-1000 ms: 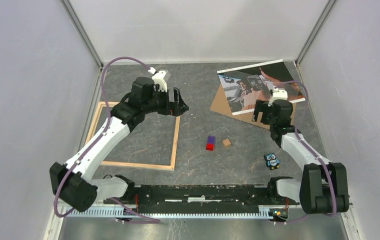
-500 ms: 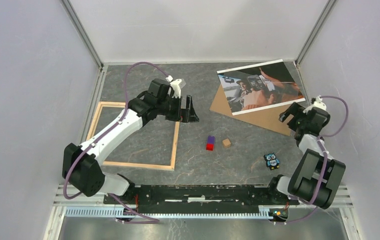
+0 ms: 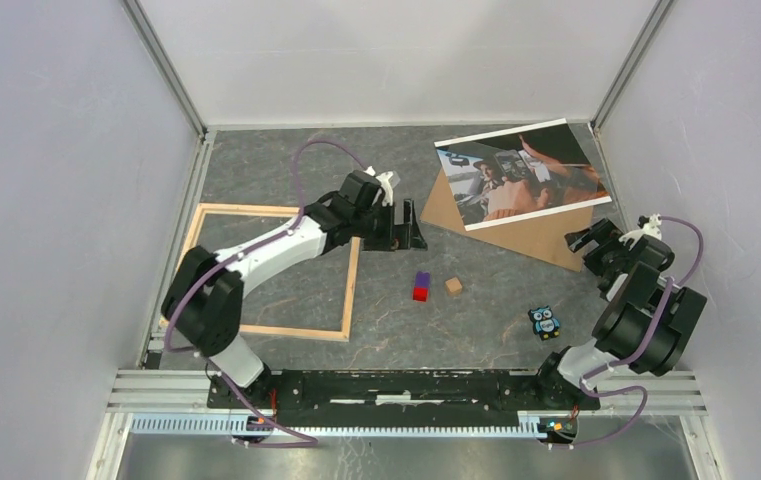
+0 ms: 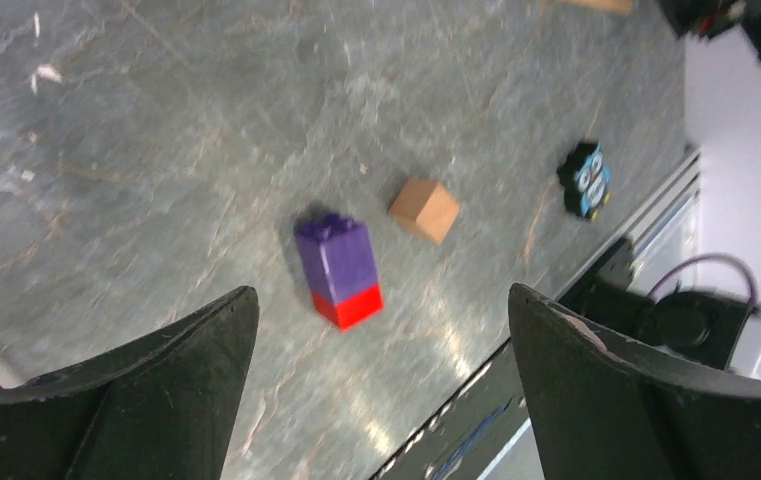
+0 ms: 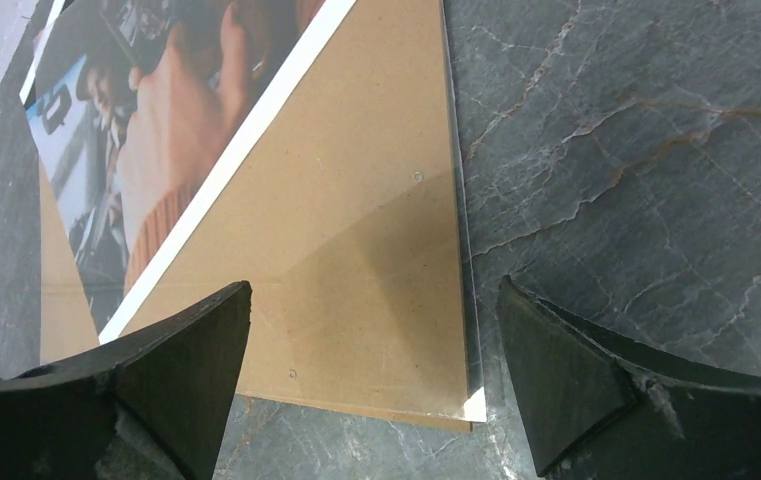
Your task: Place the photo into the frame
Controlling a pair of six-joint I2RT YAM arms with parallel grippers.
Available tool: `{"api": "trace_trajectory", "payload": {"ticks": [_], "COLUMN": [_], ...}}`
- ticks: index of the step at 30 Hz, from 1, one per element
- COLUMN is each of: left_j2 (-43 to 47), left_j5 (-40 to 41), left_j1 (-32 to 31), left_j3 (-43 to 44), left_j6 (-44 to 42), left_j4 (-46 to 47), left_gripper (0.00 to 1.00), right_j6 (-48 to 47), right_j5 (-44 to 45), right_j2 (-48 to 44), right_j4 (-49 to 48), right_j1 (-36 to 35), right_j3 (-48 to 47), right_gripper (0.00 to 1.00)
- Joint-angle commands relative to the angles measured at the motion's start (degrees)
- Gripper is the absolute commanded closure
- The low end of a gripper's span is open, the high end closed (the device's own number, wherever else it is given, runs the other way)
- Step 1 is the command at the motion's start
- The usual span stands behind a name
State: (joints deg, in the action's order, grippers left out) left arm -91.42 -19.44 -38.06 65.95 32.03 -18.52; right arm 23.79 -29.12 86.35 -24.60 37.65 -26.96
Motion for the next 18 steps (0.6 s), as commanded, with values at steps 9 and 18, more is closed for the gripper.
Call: {"api": "trace_trajectory", "payload": {"ticks": [9, 18], "left_j2": [-21.8, -33.1], "left_j5": [5.2, 7.0], "left_j1": [-1.0, -0.9], "left_j3": [15.9, 26.3], "left_j6": [20.9, 23.3], "left_j4": [24.1, 21.6], "left_gripper": [0.00, 0.00], "right_j6": [2.9, 1.8], "right_j5": [-6.0, -5.4], "right_j2": [-0.5, -1.2], "right_j4": [-5.6, -2.9], "right_j1": [0.7, 0.8], "right_j3": [4.1, 4.0], "right_gripper": [0.02, 0.02]}}
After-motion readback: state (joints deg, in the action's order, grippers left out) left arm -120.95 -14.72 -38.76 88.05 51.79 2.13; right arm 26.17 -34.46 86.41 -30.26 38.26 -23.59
